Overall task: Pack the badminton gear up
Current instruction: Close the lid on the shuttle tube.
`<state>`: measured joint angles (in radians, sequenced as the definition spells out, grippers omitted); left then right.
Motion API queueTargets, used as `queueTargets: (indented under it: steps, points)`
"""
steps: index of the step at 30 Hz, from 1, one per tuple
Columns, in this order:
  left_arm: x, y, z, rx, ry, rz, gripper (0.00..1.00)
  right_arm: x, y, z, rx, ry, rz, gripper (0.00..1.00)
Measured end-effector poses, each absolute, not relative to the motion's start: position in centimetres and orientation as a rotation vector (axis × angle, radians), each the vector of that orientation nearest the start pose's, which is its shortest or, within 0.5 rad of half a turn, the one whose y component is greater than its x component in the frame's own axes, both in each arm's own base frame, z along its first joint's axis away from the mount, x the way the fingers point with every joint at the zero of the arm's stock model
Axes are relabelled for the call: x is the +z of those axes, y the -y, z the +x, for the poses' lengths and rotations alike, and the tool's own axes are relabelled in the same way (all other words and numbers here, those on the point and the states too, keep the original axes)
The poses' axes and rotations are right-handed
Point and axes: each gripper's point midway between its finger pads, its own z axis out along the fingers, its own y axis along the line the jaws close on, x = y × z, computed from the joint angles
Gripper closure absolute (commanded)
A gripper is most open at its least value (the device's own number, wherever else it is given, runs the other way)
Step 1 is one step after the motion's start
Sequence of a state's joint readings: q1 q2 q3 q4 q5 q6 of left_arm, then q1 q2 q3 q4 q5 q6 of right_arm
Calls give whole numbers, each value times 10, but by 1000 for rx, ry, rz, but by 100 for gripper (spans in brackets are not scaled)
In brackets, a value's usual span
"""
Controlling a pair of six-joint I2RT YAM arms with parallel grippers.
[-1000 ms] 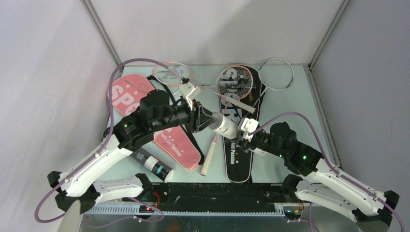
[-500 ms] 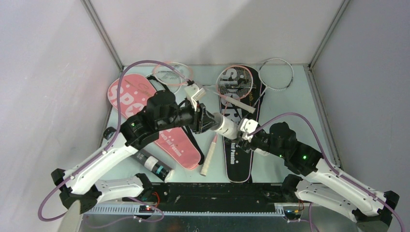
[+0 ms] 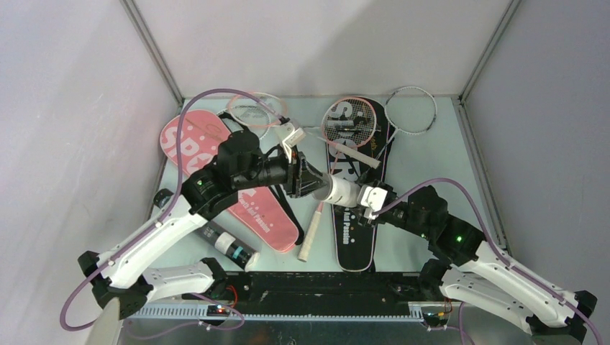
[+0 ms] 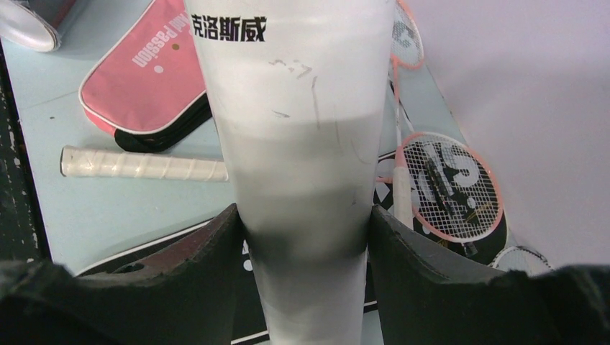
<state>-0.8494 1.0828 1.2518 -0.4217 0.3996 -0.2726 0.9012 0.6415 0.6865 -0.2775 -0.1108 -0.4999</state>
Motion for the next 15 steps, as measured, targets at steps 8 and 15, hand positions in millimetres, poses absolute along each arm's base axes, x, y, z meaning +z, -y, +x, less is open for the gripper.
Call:
queueTargets:
  steps: [8, 15]
  points:
    - [345, 314, 162, -1178, -1769, 861, 58, 242, -226, 181, 357, -1327, -1271, 51]
    - [343, 312, 165, -1163, -1758, 843, 58, 243, -227, 182, 356, -1321, -1265, 51]
